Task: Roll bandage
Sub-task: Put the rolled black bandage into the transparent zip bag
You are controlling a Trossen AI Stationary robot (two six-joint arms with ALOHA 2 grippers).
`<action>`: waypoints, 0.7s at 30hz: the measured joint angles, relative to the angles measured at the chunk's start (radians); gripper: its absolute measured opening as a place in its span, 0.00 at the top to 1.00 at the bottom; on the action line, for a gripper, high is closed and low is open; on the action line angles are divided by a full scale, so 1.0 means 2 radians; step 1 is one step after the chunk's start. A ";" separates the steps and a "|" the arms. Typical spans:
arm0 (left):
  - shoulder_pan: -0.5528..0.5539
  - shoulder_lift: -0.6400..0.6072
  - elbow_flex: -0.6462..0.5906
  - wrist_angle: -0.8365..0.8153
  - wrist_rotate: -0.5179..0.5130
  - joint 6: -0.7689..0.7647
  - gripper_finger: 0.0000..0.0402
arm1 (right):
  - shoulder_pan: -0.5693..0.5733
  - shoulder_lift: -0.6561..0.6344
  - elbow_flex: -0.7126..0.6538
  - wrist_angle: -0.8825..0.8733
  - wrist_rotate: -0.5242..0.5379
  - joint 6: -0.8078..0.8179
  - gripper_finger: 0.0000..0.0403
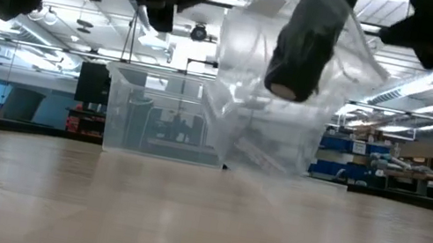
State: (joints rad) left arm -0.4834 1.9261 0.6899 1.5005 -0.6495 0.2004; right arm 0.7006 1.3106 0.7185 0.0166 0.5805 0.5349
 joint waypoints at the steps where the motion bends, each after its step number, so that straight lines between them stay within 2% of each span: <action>1: -0.002 -0.003 0.000 0.000 0.000 0.003 1.00 | 0.000 0.000 -0.016 0.027 0.002 0.007 0.53; 6: -0.004 -0.009 0.000 0.000 0.001 0.014 1.00 | 0.003 0.002 -0.069 0.132 -0.001 0.016 0.61; 11: -0.004 -0.009 0.000 0.001 0.003 0.014 1.00 | -0.001 0.028 -0.081 0.190 -0.004 -0.008 0.63; 17: -0.005 -0.009 0.000 0.002 0.003 0.017 1.00 | -0.012 0.043 -0.081 0.188 -0.002 -0.008 0.63; 21: -0.005 -0.009 0.000 0.002 0.003 0.017 1.00 | 0.000 0.021 -0.082 0.185 0.000 -0.012 0.62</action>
State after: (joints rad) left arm -0.4938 1.9083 0.6899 1.5040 -0.6426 0.2343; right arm 0.7015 1.3530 0.5552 0.3860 0.5809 0.5114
